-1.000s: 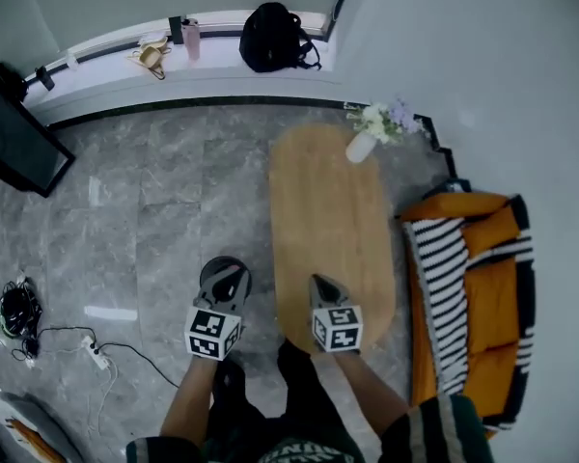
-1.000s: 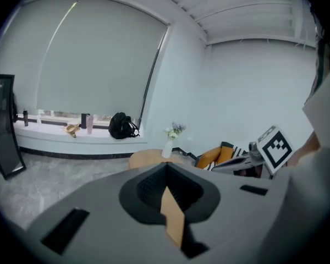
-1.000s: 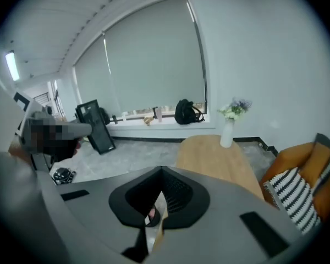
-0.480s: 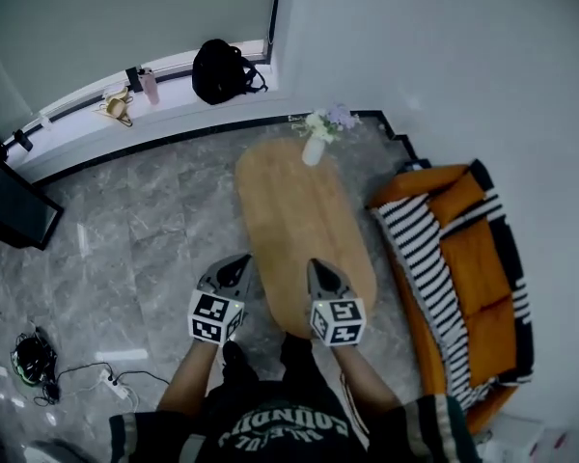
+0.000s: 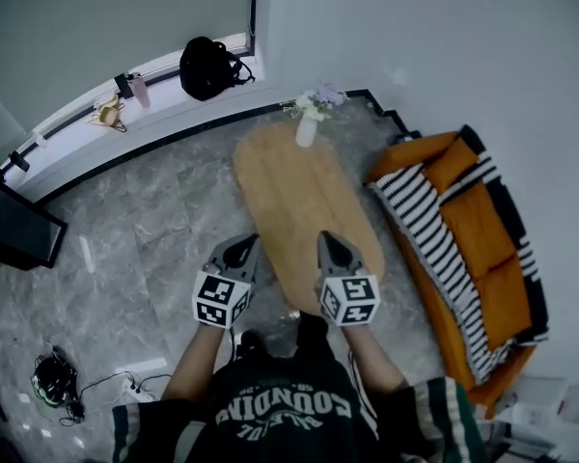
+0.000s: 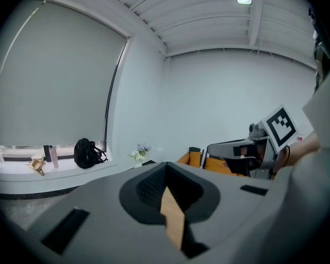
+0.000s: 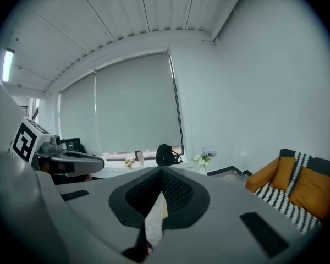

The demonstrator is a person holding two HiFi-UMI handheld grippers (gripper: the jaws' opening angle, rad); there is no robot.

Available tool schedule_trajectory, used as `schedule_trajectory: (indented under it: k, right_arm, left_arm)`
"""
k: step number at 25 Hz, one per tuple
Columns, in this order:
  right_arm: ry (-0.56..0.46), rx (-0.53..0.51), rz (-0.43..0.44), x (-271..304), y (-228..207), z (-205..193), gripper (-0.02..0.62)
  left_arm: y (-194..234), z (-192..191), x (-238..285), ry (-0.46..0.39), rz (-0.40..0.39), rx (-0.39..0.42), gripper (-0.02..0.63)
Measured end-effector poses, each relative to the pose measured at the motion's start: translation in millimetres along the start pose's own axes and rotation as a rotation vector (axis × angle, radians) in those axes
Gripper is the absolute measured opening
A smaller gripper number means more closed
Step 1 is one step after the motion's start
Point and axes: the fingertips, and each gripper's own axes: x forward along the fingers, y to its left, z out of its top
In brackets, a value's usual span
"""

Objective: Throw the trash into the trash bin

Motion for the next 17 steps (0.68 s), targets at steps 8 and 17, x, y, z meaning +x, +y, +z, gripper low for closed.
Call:
schedule_trajectory:
  k: [8,17]
  right_arm:
    - [-0.007,0.011,-0.024,-18,3,-3,-0.003]
    - [-0.023,0.018,-0.016,-28,5,-1,-0.003]
  left_arm:
    - [-11,5,-10,-0.021,-0.026,0.026,-0.002]
    - [-21,4,-15,-0.026,-0.032,0.040,-0.002]
